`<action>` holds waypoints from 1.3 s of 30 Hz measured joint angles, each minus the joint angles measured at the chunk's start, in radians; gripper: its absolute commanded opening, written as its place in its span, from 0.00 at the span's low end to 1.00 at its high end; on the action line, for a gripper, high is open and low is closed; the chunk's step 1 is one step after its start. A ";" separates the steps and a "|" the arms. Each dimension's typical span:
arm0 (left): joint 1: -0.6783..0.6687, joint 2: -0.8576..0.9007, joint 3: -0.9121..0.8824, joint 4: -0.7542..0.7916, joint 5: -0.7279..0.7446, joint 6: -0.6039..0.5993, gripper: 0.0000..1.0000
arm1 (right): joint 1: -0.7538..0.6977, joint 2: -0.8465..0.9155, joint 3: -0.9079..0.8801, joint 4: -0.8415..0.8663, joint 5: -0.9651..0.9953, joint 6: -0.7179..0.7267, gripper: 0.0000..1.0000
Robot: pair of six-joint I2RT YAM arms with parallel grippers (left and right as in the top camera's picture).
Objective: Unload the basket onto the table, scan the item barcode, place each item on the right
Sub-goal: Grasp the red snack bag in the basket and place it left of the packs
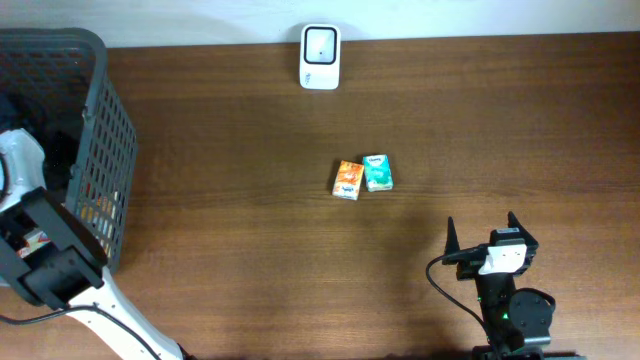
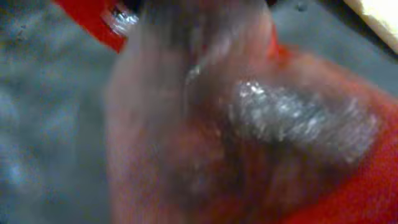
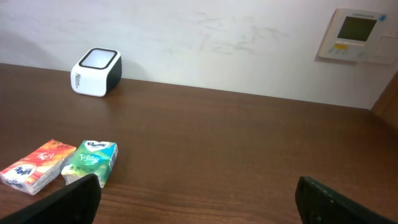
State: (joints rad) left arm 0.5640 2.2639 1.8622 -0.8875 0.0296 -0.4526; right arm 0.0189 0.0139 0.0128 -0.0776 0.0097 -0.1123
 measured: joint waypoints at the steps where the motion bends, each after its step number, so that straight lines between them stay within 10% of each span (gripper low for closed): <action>1: 0.000 -0.006 0.000 -0.002 -0.003 0.016 0.00 | 0.000 0.000 0.000 0.000 0.000 0.000 0.99; 9: 0.000 -0.055 0.026 -0.119 0.024 0.026 0.00 | 0.000 0.000 0.000 0.000 0.000 0.000 0.99; 20: -0.155 -0.750 0.132 -0.074 0.438 0.026 0.00 | 0.000 0.000 0.000 0.000 0.000 0.000 0.99; 25: -0.607 -0.639 0.129 -0.091 0.496 0.106 0.00 | 0.000 0.000 0.000 0.000 0.000 -0.001 0.99; 31: -1.007 -0.374 0.126 -0.254 0.140 0.148 0.00 | 0.000 0.000 0.000 0.000 0.000 0.000 0.99; 37: -1.133 -0.047 0.120 -0.341 -0.100 0.155 0.01 | 0.000 0.000 0.000 0.000 0.000 -0.001 0.98; 39: -1.135 0.031 0.118 -0.347 -0.124 0.158 0.18 | 0.000 0.000 0.000 0.000 0.000 0.000 0.99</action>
State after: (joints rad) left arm -0.5709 2.2951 1.9804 -1.2346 -0.0948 -0.2951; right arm 0.0189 0.0139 0.0128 -0.0776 0.0097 -0.1123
